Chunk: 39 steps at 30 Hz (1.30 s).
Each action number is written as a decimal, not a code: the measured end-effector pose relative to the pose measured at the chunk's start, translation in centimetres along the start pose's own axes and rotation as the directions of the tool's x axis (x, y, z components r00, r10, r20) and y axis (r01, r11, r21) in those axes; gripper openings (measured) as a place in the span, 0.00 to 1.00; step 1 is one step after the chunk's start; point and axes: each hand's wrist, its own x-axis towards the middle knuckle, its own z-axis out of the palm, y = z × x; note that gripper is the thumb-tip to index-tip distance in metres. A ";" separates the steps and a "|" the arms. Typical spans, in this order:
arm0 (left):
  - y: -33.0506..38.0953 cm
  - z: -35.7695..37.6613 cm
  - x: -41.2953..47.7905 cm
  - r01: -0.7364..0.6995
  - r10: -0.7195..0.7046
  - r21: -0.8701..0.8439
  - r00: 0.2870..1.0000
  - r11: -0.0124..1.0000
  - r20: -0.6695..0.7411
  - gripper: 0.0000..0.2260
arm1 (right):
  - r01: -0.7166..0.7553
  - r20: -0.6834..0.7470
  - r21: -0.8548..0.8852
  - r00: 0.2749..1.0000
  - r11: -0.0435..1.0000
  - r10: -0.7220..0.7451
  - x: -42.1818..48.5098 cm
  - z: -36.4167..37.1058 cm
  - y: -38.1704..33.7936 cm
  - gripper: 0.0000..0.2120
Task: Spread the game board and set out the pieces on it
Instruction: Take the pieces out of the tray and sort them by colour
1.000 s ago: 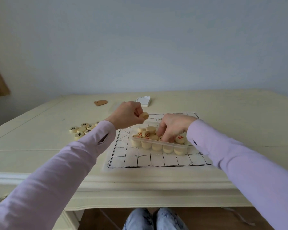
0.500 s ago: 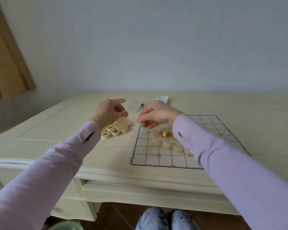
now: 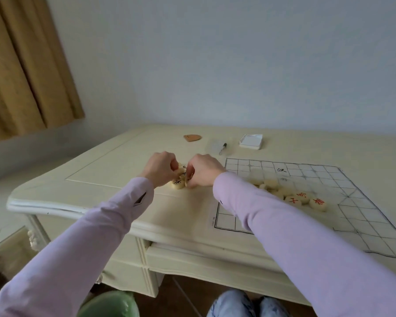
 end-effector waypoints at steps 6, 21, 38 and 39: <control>0.2 -0.6 0.0 -0.030 0.032 -0.045 0.999 0.999 0.044 0.05 | 0.001 -0.015 0.003 1.000 1.000 -0.001 0.3 0.7 0.6 0.14; 11.6 1.3 -0.9 -0.414 0.448 -0.311 0.893 0.856 0.043 0.09 | -0.307 0.123 0.199 0.950 0.931 0.287 -6.0 -10.8 8.9 0.09; 18.5 4.1 -0.4 -0.489 0.466 0.032 0.848 0.872 0.250 0.08 | -0.274 0.192 -0.239 0.927 0.931 0.322 -10.1 -9.4 14.2 0.21; 18.4 4.0 -0.3 -0.507 0.480 0.053 0.841 0.861 0.249 0.08 | -0.270 0.181 -0.235 0.932 0.934 0.315 -10.1 -9.3 14.3 0.20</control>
